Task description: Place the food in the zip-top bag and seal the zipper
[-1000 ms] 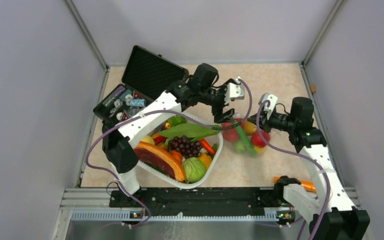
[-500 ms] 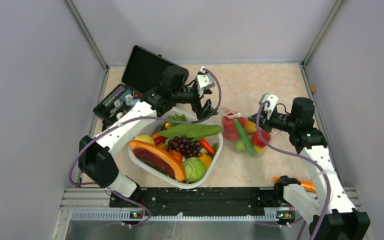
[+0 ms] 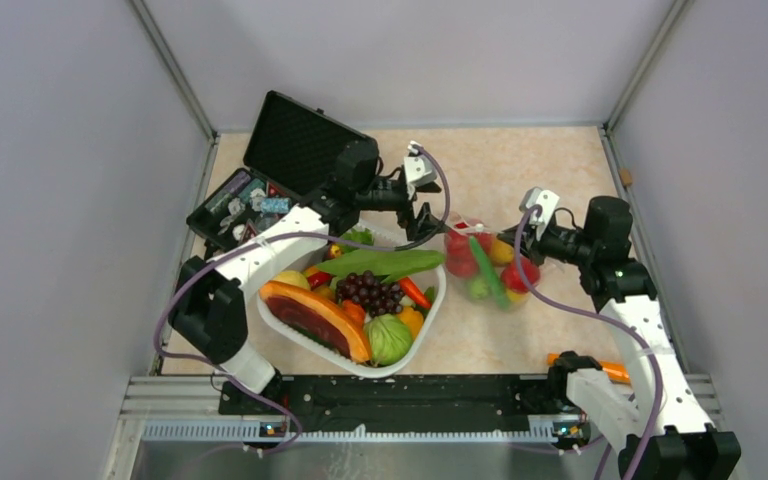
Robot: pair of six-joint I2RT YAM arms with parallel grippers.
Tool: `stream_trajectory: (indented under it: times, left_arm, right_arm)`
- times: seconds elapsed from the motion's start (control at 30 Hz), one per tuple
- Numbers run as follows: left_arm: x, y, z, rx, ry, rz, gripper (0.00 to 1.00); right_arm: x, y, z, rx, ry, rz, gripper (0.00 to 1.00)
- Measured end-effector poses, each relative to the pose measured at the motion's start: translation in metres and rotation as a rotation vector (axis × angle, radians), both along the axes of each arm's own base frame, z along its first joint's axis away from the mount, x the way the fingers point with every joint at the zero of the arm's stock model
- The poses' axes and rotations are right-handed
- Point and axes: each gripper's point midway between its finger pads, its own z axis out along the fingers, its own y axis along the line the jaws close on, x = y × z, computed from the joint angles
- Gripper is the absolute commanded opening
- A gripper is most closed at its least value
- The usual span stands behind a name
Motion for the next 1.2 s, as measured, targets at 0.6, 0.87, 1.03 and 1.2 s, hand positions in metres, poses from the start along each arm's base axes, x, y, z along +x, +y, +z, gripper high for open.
stream_trajectory:
  times: [0.6,0.87,1.03,1.2]
  left_arm:
    - [-0.017,-0.012,-0.024,-0.001,0.144,-0.150,0.59]
    - [-0.020,-0.020,-0.002,-0.093,0.157,-0.180,0.10]
    - [-0.020,-0.020,-0.004,-0.116,0.173,-0.174,0.00]
    - [-0.013,-0.019,-0.009,-0.098,0.146,-0.133,0.00]
  right_arm:
    - [0.002,-0.003,0.011,0.011,-0.037,-0.037,0.00]
    - [0.003,-0.003,0.013,0.019,-0.046,-0.040,0.00]
    - [0.003,-0.003,0.015,0.023,-0.051,-0.042,0.00]
    - [0.008,-0.006,0.017,0.026,-0.055,-0.077,0.00]
